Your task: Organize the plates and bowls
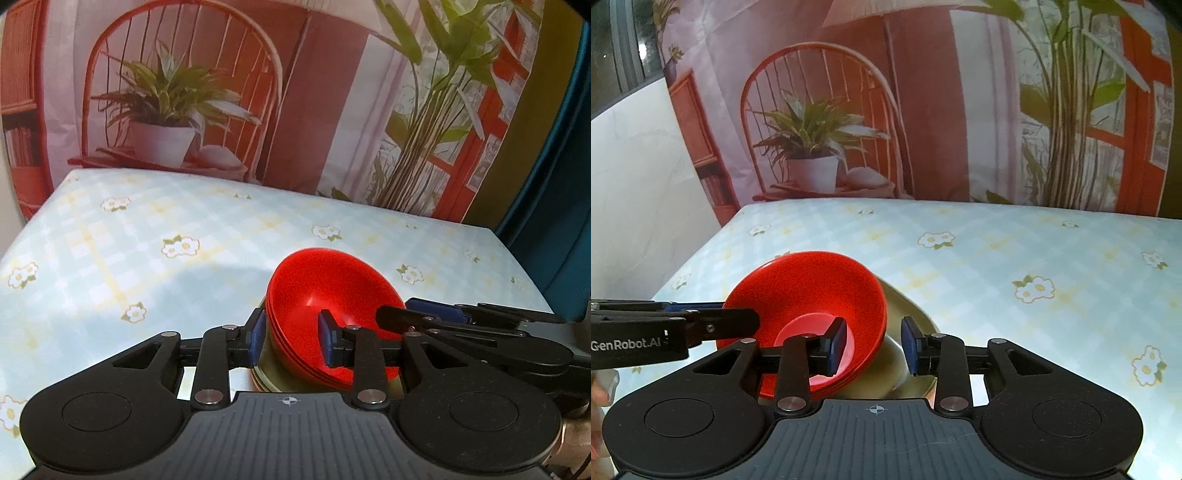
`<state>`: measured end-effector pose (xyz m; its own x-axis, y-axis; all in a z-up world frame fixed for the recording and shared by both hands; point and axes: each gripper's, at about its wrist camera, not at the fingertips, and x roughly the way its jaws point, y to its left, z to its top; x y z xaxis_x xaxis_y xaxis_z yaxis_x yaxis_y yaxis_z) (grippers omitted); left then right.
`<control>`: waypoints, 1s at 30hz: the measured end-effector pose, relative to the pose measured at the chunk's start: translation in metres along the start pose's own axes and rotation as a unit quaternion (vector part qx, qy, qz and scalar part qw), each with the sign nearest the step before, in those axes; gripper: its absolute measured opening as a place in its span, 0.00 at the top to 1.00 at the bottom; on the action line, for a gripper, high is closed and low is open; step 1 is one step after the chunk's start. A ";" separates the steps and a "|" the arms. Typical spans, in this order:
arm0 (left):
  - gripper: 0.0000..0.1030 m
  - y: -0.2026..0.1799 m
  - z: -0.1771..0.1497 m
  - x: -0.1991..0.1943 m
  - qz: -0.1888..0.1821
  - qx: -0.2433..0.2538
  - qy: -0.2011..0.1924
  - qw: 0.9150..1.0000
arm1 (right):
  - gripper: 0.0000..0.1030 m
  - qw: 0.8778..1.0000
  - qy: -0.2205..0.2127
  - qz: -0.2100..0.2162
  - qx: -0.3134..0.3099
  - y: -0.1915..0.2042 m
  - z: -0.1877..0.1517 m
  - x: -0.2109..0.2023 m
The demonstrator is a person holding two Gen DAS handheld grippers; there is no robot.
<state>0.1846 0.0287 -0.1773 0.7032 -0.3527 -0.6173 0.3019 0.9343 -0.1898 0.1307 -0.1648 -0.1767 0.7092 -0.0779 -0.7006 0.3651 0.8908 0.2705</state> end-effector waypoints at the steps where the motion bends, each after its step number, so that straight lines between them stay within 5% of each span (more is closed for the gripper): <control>1: 0.69 -0.001 0.001 -0.003 0.000 0.003 -0.004 1.000 | 0.69 1.000 -0.002 -0.001 0.002 -0.001 0.000 -0.002; 7: 0.66 -0.009 0.004 -0.018 0.006 0.015 -0.018 1.000 | 0.64 1.000 -0.020 -0.005 0.010 -0.005 0.002 -0.020; 13: 0.51 -0.020 0.011 -0.043 0.016 0.035 -0.046 0.998 | 0.52 0.999 -0.044 -0.014 0.013 -0.006 0.007 -0.046; 21: 0.05 -0.037 0.033 -0.099 0.054 0.059 -0.118 0.990 | 0.15 0.995 -0.092 -0.037 0.006 -0.005 0.028 -0.100; 25: 0.00 -0.047 0.046 -0.130 0.071 0.062 -0.153 0.984 | 0.01 0.991 -0.124 -0.054 -0.013 0.000 0.045 -0.135; 30: 0.00 -0.064 0.053 -0.164 0.100 0.077 -0.183 0.975 | 0.00 0.986 -0.154 -0.062 -0.023 0.009 0.061 -0.177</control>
<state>0.0839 0.0238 -0.0236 0.9318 -0.1868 -0.3111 0.2096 0.9769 0.0410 0.0449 -0.1708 -0.0097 0.8134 -0.3135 -0.4901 0.4375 0.8848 0.1602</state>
